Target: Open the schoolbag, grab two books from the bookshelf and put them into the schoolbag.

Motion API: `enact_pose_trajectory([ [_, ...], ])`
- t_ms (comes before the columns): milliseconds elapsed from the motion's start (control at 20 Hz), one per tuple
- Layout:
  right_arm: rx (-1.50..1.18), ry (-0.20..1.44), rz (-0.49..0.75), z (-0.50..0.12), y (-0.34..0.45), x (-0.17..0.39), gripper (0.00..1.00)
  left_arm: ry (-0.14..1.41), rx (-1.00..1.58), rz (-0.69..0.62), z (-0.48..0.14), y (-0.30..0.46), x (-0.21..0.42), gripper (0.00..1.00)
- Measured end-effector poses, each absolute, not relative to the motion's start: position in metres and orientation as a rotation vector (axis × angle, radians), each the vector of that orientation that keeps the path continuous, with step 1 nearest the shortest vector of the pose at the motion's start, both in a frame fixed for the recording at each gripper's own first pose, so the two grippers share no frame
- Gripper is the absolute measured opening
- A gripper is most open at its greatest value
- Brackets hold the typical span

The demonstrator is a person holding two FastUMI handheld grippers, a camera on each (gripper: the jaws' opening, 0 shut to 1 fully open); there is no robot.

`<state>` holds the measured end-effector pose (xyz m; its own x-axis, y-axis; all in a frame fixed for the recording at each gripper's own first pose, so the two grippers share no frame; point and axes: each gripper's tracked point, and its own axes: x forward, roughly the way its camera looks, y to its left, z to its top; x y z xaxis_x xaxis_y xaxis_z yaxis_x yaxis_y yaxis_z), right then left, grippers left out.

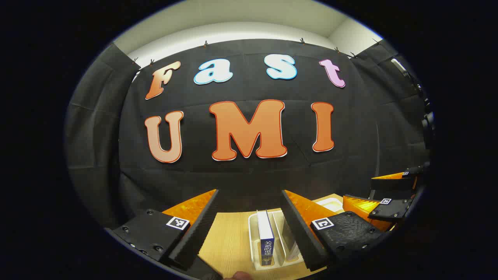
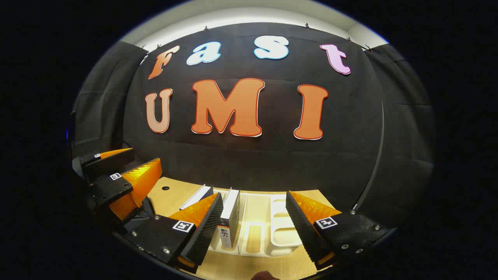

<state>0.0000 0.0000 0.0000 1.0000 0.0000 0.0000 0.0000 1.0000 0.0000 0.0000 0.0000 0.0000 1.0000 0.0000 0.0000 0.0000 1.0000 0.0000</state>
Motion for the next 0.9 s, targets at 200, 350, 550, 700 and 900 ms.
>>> enact_pose_trajectory([
  [200, -0.002, -0.003, -0.013, 0.001, -0.007, 0.0, 0.97, -0.007, 0.009, -0.01, 0.004, -0.006, 0.002, 1.0],
  [350, -0.003, -0.003, -0.033, 0.003, -0.018, 0.001, 0.97, -0.007, 0.016, -0.012, 0.006, -0.008, 0.008, 1.0],
  [550, 0.015, -0.003, -0.035, 0.006, -0.024, 0.007, 0.97, -0.003, 0.022, -0.018, 0.01, -0.012, 0.02, 0.98],
  [700, 0.012, -0.019, -0.044, 0.011, -0.03, 0.006, 0.97, -0.011, 0.024, -0.021, 0.016, -0.017, 0.024, 0.99],
  [900, -0.004, -0.037, -0.056, 0.015, -0.04, 0.003, 0.97, -0.008, 0.015, -0.033, 0.015, -0.026, 0.025, 0.98],
])
